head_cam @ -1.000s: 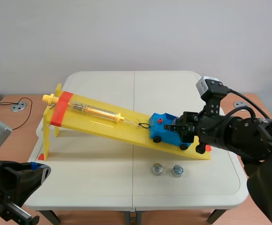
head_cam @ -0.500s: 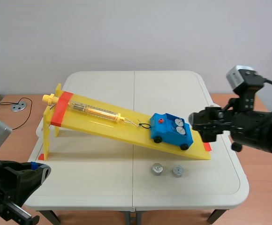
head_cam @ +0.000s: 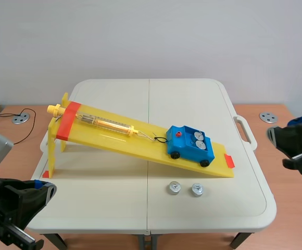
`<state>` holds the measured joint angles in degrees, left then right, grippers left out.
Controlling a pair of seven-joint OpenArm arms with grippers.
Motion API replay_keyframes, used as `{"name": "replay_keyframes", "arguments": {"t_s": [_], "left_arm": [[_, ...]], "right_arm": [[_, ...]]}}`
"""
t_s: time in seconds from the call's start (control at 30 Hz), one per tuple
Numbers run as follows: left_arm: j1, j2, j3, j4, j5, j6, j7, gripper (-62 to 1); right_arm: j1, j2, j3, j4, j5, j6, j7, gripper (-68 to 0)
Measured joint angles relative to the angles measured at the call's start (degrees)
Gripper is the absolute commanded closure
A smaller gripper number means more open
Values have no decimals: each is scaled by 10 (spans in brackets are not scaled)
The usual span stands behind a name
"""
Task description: Place the four metal weights on the blue cart on the ramp.
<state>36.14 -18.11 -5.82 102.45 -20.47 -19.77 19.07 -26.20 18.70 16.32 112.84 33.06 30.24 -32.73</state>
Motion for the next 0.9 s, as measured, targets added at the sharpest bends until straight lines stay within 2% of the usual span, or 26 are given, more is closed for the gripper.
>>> {"name": "replay_keyframes", "arguments": {"t_s": [0.13, 0.3, 0.6, 0.9], "left_arm": [[0, 0, 0, 0, 0, 0, 0, -29], [0, 0, 0, 0, 0, 0, 0, -29], [0, 0, 0, 0, 0, 0, 0, -29], [0, 0, 0, 0, 0, 0, 0, -29]], "right_arm": [[-46, 9, 20, 30, 0, 7, -4, -279], [-59, 10, 9, 25, -9, 7, 3, -279], [-3, 4, -108, -70, -91, 7, 45, -279], [80, -43, -215, -194, -186, 5, 99, -279]]}}
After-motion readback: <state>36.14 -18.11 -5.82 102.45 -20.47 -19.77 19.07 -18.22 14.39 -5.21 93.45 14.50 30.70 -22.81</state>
